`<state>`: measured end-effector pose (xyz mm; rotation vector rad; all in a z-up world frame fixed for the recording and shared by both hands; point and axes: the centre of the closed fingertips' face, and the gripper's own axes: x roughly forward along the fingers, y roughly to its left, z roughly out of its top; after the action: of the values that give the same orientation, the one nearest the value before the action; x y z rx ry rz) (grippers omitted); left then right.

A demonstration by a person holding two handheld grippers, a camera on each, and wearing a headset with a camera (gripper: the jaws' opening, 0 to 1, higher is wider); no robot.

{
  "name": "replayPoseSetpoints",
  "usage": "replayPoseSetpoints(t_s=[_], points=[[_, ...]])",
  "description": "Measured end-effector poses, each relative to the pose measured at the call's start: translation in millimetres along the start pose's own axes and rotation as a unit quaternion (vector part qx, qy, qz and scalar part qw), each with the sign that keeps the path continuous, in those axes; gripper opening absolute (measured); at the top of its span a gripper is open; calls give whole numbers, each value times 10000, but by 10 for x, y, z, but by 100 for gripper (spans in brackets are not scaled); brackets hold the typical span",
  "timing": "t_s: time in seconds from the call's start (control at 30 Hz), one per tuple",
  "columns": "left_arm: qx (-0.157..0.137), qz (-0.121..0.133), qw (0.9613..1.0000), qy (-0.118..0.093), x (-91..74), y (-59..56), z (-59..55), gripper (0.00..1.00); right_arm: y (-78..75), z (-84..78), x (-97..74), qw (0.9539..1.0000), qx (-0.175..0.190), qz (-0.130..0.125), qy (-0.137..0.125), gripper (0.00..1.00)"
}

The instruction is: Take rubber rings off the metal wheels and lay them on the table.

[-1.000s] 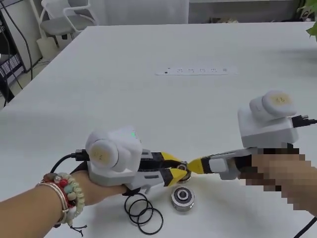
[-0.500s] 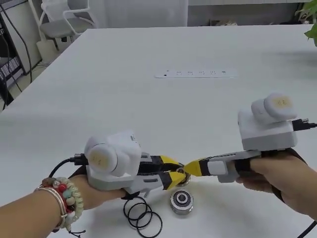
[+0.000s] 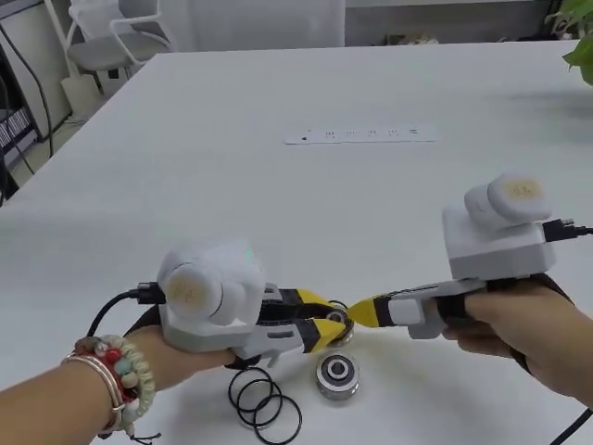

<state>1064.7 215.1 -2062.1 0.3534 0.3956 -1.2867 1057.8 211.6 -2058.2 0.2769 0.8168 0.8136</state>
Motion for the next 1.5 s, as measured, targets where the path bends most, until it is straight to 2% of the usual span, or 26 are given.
replayPoseSetpoints(t_s=[0.1,0.23,0.33,0.43,0.5,0.57,0.63,0.77,0.83,0.97,1.13,1.27,1.33,1.5], points=[[268,-41,9996,118,-7,-23,14,10,-15,-7,-3,10000,36,-19,5,0],[375,-133,9990,214,-31,-48,21,13,-13,-12,0,10000,82,-23,7,0],[444,-183,9986,208,-67,-54,64,17,-9,-8,1,9999,100,-15,-1,0],[516,-242,9981,229,-109,-61,112,26,-9,-7,-6,9999,103,-17,-5,0],[500,-299,9980,229,-149,-80,182,32,-9,1,-12,9999,119,-12,-22,0],[606,-359,9975,71,-194,-121,314,35,-11,11,-17,9999,133,-10,-43,0],[707,-413,9966,16,-242,-153,394,38,-13,23,-21,9999,151,-4,-63,0],[607,-674,9958,155,-331,-230,420,48,1,46,-32,9998,162,10,-101,0],[757,-710,9945,157,-378,-244,459,54,10,49,-35,9998,167,29,-109,0],[828,-706,9940,105,-508,-239,574,64,28,56,-47,9998,165,63,-123,0],[851,-544,9949,58,-702,-176,659,68,68,78,-59,9998,126,110,-146,0],[854,-418,9955,27,-894,-145,674,75,95,90,-64,9997,94,149,-157,0],[823,-338,9960,9,-987,-130,668,76,108,102,-66,9996,110,176,-177,0],[759,-176,9969,112,-1168,-130,564,79,148,211,-101,9980,331,332,-428,0]])
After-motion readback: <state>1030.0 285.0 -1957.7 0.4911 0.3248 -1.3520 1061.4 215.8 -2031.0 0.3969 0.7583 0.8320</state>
